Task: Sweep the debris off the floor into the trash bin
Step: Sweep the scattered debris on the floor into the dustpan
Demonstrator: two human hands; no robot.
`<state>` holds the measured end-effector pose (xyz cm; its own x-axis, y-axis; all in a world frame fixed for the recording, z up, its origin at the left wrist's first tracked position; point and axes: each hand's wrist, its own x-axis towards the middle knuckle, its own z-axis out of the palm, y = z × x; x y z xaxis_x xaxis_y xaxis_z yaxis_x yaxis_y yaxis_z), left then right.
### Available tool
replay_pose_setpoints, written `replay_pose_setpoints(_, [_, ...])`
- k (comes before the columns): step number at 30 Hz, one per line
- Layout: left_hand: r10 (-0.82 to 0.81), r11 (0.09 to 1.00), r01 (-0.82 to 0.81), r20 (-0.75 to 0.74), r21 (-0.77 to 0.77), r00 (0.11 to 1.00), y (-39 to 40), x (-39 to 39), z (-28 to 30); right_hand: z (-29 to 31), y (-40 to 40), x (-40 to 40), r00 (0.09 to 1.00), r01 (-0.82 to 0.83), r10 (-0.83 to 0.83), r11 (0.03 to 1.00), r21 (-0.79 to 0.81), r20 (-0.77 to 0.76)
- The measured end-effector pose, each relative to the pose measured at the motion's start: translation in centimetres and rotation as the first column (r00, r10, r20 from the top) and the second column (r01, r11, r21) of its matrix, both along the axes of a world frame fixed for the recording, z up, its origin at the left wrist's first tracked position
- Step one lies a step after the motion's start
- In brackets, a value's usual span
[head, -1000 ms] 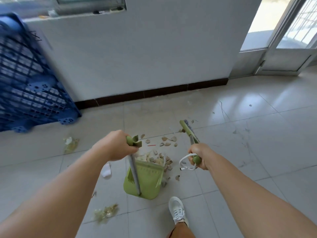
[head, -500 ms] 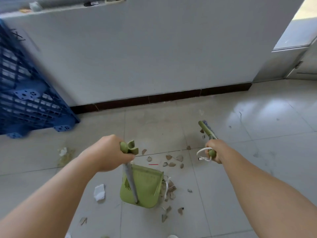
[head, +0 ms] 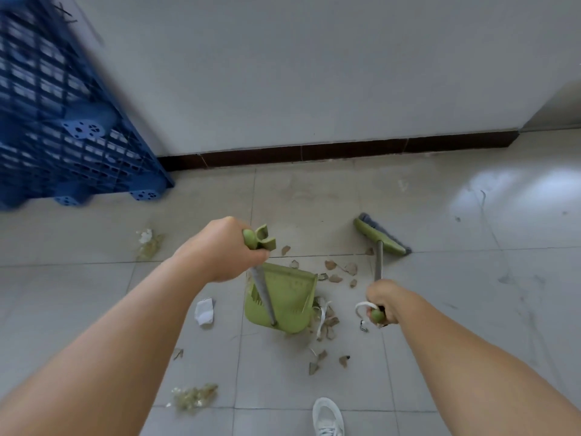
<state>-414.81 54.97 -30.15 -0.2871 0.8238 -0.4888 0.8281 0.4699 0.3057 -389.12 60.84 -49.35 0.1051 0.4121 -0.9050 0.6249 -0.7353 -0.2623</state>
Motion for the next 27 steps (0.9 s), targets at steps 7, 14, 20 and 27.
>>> replay_pose_setpoints(7, [0.068, 0.997, -0.068, 0.008, 0.031, 0.998, -8.6, -2.7, 1.6, 1.6, -12.5, -7.1, 0.996, -0.085, 0.079, 0.987, -0.134, -0.045])
replay_pose_setpoints(14, [0.120, 0.983, -0.122, 0.021, 0.137, 0.993, -22.9, -4.8, 3.7, 6.7, -24.3, -9.2, 0.968, -0.250, 0.250, 0.968, 0.012, -0.038])
replay_pose_setpoints(20, [0.207, 0.950, -0.222, 0.087, 0.220, 0.974, -33.2, -6.1, 5.4, 10.6, -29.9, -10.8, 0.944, -0.328, 0.329, 0.934, 0.138, 0.022])
replay_pose_setpoints(27, [0.319, 0.897, -0.346, 0.138, 0.274, 0.938, -41.5, -9.6, 8.4, 13.2, -32.7, -13.2, 0.976, -0.195, 0.207, 0.969, 0.151, -0.072])
